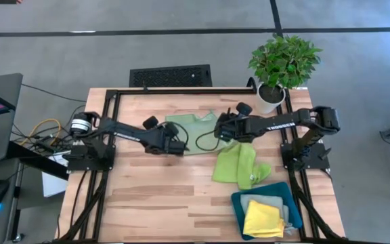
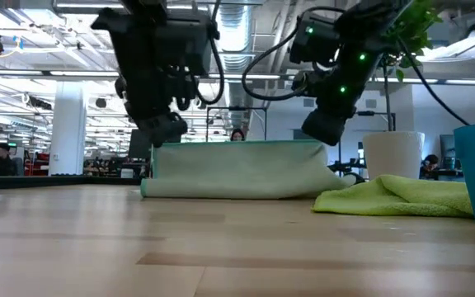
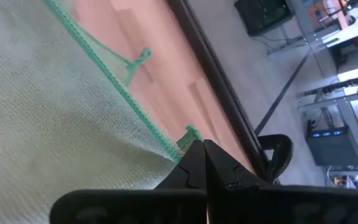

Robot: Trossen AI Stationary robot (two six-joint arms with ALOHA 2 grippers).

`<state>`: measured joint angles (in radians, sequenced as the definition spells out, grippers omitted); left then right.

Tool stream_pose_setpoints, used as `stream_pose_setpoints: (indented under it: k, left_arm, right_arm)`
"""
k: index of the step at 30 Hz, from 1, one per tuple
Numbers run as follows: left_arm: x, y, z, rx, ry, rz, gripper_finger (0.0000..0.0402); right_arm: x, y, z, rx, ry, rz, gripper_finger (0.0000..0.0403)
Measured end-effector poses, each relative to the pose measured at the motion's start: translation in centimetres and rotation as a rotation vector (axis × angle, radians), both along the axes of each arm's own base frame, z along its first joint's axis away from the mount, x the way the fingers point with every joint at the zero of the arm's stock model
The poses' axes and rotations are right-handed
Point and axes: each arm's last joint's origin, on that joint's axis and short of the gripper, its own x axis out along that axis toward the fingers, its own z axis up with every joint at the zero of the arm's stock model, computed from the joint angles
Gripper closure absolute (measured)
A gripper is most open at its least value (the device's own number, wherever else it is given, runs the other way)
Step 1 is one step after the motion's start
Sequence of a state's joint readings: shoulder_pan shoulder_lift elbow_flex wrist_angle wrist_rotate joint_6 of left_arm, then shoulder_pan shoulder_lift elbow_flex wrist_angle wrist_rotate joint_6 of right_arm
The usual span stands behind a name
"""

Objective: Fold microfiber towels
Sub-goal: Fold the blue towel

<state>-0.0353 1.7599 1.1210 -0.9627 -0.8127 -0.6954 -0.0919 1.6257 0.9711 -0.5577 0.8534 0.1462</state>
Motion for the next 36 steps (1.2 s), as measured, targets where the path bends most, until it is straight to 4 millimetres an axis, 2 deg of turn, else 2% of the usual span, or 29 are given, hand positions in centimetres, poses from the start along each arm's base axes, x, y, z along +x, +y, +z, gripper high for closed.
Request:
stream_pose_setpoints:
  k: [9, 23, 29, 36]
  left_arm:
    - [0.3, 3.5, -0.1, -0.032, 0.002, 0.046, 0.0401]
    - [0.5, 5.3, 0.0, -0.037, -0.011, 0.056, 0.0394]
    - [0.5, 6.0, 0.0, -0.036, 0.008, 0.042, 0.0363]
    - [0.4, 6.7, 0.0, -0.042, 0.01, 0.057, 0.0299]
  right_arm:
    - [-0.2, -2.7, -1.1, 0.015, -0.008, 0.022, 0.0397]
    - [-0.6, -4.0, -1.1, 0.021, -0.015, -0.013, 0.0386]
    - [-0.6, -4.2, -1.0, 0.017, -0.017, -0.021, 0.0359]
    - [-0.6, -4.2, -1.0, 0.018, -0.02, -0.02, 0.0306]
